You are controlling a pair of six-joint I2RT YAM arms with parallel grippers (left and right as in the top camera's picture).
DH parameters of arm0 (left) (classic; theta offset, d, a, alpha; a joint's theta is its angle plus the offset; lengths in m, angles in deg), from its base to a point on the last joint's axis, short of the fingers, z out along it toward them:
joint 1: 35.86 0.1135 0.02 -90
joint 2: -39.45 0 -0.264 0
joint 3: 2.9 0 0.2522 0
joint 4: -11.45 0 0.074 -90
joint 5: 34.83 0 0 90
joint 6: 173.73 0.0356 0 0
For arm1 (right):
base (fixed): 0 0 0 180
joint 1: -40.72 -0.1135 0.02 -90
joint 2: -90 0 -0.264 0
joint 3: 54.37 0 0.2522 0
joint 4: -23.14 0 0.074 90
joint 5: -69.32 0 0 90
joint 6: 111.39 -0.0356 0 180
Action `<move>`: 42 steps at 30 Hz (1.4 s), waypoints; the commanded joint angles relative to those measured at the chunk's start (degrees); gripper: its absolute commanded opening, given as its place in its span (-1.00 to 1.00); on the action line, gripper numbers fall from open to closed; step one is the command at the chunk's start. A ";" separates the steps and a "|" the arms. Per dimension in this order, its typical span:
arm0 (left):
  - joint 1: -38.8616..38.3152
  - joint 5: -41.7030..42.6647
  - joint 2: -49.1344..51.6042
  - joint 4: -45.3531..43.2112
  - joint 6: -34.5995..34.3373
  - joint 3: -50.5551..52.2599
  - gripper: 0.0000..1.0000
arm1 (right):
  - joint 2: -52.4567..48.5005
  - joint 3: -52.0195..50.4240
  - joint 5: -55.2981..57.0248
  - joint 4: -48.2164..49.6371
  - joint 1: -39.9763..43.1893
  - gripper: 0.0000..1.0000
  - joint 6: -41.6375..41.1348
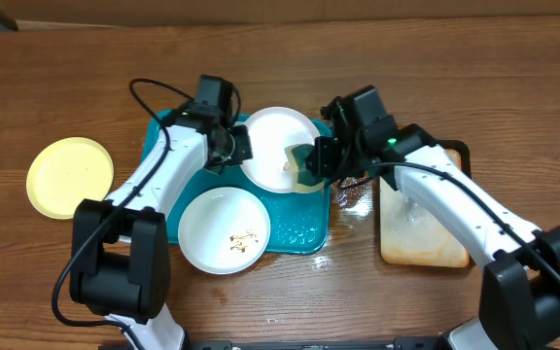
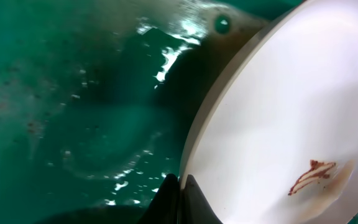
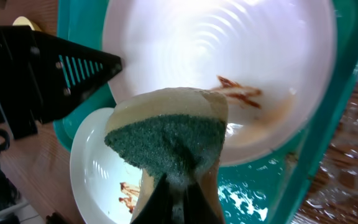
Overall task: Clean dirty plates on tray and stack at the side
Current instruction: 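Bring the sponge in the right gripper over the upper white plate, then scrub the upper white plate with the sponge in the right gripper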
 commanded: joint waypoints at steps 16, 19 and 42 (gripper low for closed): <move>-4.20 0.85 0.94 4.02 -1.14 -1.49 -0.92 | -10.95 0.81 5.77 11.47 -4.61 -0.92 -9.60; -4.17 -0.17 0.94 4.92 -1.25 -1.49 -0.92 | -13.20 0.81 5.81 12.07 -4.96 -0.92 -9.94; -1.14 -6.60 1.22 6.84 -3.93 -1.46 -0.76 | -19.19 3.41 17.62 4.20 -3.52 -0.92 -10.49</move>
